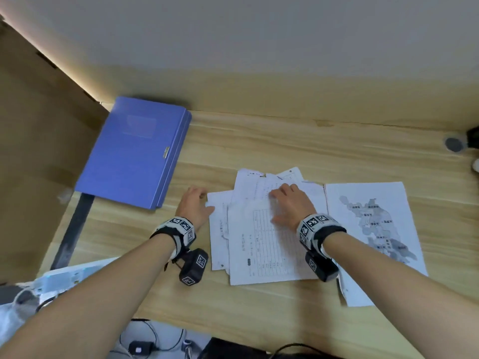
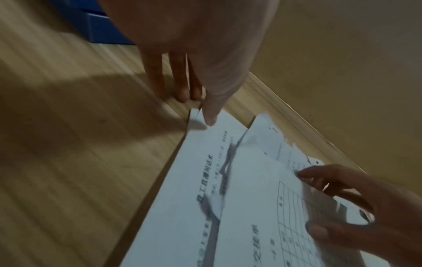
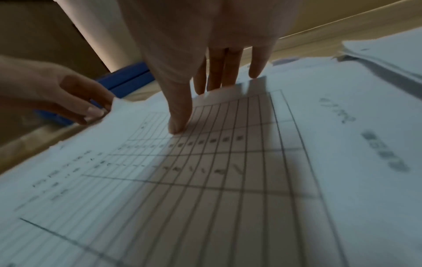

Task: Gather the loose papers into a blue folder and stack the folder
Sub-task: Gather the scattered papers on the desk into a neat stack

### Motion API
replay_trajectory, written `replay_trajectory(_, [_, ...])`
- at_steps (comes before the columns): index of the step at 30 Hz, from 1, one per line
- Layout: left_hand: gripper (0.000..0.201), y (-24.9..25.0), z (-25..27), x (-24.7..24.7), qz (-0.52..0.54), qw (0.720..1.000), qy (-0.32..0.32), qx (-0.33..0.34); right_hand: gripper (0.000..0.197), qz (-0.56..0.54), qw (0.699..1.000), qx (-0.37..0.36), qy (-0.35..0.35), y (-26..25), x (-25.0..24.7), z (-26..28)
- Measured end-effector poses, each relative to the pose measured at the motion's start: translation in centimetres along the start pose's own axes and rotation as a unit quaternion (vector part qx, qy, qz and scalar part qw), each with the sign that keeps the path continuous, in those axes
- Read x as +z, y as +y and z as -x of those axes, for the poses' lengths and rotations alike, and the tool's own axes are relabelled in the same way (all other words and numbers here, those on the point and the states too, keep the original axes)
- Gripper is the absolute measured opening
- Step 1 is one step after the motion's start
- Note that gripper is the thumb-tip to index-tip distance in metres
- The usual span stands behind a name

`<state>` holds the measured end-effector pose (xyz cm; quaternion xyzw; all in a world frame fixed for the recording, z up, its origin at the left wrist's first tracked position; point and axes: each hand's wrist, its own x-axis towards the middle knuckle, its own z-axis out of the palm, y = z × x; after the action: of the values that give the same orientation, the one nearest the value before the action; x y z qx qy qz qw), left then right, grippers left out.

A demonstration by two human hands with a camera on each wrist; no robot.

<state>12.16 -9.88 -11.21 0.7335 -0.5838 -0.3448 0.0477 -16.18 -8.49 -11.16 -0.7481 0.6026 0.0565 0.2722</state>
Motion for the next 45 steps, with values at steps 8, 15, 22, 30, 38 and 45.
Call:
replay_trajectory(8, [0.069, -0.7, -0.5, 1.2, 0.054, 0.998, -0.01, -0.037, 0.018, -0.071, 0.995, 0.01, 0.064, 1.3, -1.1, -1.3])
replay_trajectory(15, [0.024, -0.7, 0.2, 1.3, -0.016, 1.0, -0.026, -0.003, 0.076, -0.01, 0.991, 0.118, 0.053, 2.9, -2.6, -3.7])
replay_trajectory(22, [0.018, -1.0, 0.8, 1.6, -0.021, 0.999, -0.037, -0.006, 0.085, 0.069, 0.985, 0.156, 0.011, 3.3, -3.8, -4.9])
replay_trajectory(30, [0.012, -2.2, 0.3, 0.8, 0.124, 0.988, -0.072, -0.054, 0.044, -0.116, 0.982, 0.12, 0.083, 1.3, -3.2, -3.2])
replay_trajectory(38, [0.031, -2.4, -1.4, -1.8, 0.188, 0.98, -0.037, -0.051, 0.015, -0.035, 0.998, -0.05, 0.02, -0.4, -3.0, -0.7])
replay_trajectory(45, [0.023, 0.6, -1.9, -2.4, 0.231, 0.972, -0.05, 0.005, 0.006, -0.032, 0.982, -0.16, 0.091, -1.9, -2.8, -1.8])
